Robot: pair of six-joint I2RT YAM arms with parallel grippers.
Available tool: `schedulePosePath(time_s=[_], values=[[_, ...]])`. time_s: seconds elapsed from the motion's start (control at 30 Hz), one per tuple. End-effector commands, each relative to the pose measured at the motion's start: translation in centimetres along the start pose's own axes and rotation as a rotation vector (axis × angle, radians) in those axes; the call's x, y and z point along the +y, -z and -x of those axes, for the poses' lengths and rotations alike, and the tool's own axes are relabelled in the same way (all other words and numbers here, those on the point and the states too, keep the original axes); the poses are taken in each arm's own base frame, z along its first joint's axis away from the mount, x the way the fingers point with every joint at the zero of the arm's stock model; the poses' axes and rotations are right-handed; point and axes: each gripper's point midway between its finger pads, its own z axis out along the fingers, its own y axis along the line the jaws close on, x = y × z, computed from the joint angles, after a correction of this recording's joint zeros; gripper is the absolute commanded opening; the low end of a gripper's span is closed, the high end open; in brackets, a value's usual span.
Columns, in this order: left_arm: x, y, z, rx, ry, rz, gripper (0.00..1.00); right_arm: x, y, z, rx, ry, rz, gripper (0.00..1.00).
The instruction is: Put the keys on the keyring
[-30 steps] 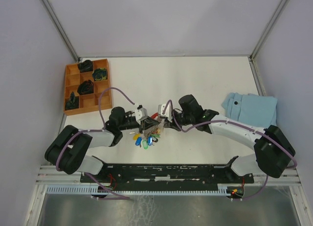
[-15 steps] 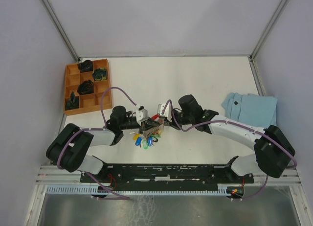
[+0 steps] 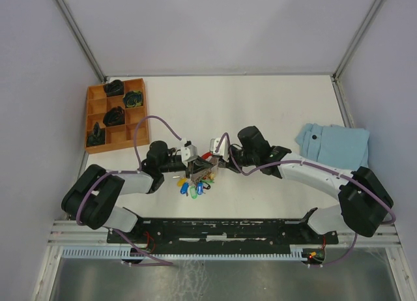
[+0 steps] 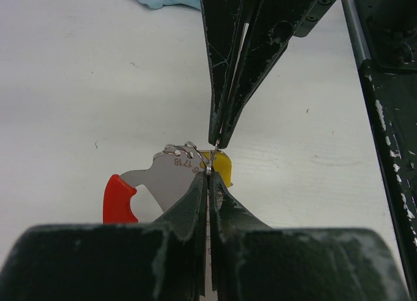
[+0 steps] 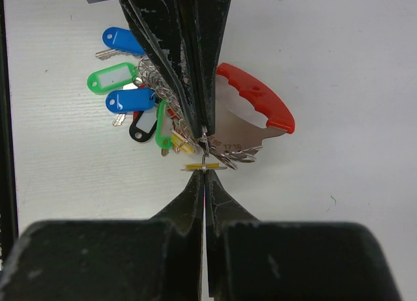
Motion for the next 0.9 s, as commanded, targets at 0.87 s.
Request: schedulePosePath(time_s=[0.87], values=[[0.95,-0.14,2.00,-0.055,-0.077,0.004,0.03,-0.44,0.58,2.10,-0.056,0.042,-0.016,0.01]])
